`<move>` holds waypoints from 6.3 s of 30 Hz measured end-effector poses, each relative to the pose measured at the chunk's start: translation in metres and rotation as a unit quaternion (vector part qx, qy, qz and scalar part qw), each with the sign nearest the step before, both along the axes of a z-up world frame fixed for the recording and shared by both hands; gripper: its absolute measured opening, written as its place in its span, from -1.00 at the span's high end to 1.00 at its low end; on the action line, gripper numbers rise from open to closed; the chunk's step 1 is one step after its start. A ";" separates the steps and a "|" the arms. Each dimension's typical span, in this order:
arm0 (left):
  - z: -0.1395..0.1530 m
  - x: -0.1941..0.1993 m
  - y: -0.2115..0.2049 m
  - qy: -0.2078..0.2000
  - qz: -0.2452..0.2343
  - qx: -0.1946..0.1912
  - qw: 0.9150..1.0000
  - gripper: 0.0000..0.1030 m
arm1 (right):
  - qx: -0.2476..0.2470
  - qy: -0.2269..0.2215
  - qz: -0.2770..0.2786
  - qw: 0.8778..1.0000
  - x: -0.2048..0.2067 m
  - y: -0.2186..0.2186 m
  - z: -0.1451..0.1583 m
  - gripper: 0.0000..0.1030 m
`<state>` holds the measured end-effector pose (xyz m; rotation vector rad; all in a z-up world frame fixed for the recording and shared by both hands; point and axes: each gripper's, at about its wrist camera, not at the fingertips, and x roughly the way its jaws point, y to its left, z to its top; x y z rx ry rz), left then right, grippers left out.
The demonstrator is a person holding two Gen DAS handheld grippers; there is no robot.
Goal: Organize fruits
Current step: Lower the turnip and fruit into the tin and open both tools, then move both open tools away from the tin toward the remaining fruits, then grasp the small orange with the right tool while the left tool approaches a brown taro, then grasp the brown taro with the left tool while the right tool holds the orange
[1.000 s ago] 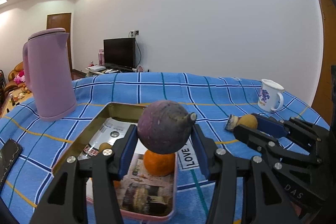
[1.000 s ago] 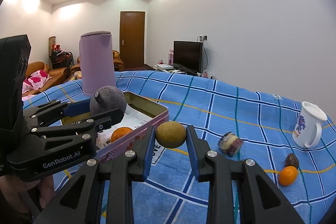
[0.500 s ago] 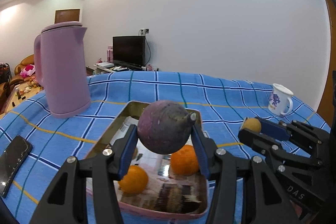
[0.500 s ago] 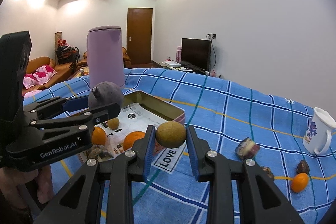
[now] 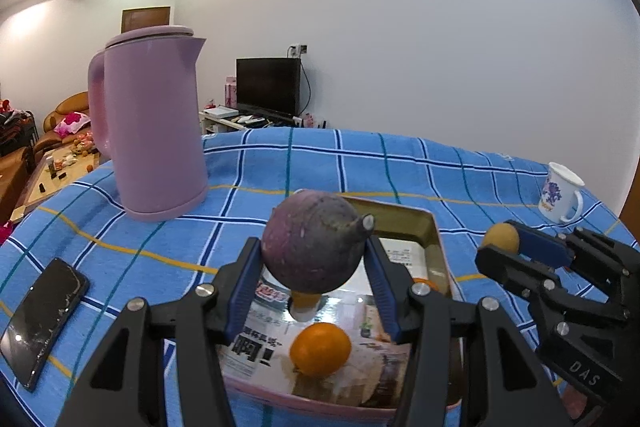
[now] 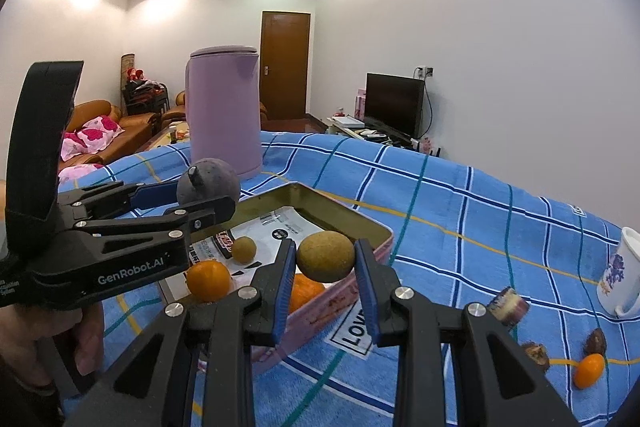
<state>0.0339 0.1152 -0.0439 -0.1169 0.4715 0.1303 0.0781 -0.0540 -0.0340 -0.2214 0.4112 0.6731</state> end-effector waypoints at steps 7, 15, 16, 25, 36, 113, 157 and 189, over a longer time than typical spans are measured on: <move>-0.004 0.008 0.006 0.021 0.003 0.003 1.000 -0.04 | 0.000 0.013 0.010 1.000 0.006 0.011 -0.003 0.39; -0.008 0.018 0.014 0.044 0.004 0.008 0.999 -0.04 | -0.005 0.024 0.022 0.999 0.011 0.026 -0.007 0.39; -0.009 0.018 0.014 0.045 0.004 0.008 0.999 -0.04 | -0.005 0.025 0.023 0.999 0.012 0.027 -0.008 0.39; -0.013 0.029 0.016 0.065 -0.002 0.011 0.998 -0.04 | -0.007 0.039 0.028 0.999 0.019 0.035 -0.014 0.38; -0.014 0.037 0.017 0.077 -0.008 0.019 0.997 -0.04 | -0.011 0.051 0.035 0.998 0.024 0.042 -0.016 0.38; -0.018 0.099 -0.218 0.101 -0.167 0.026 0.980 -0.98 | 0.018 0.174 -0.286 0.942 0.083 -0.236 -0.033 -0.34; -0.036 0.110 -0.246 0.164 -0.289 -0.001 0.943 0.14 | 0.024 0.144 -0.280 0.949 0.070 -0.236 -0.027 0.14; -0.011 0.082 -0.230 0.054 -0.248 0.009 0.967 0.14 | 0.041 0.098 -0.245 0.964 0.052 -0.230 -0.015 0.14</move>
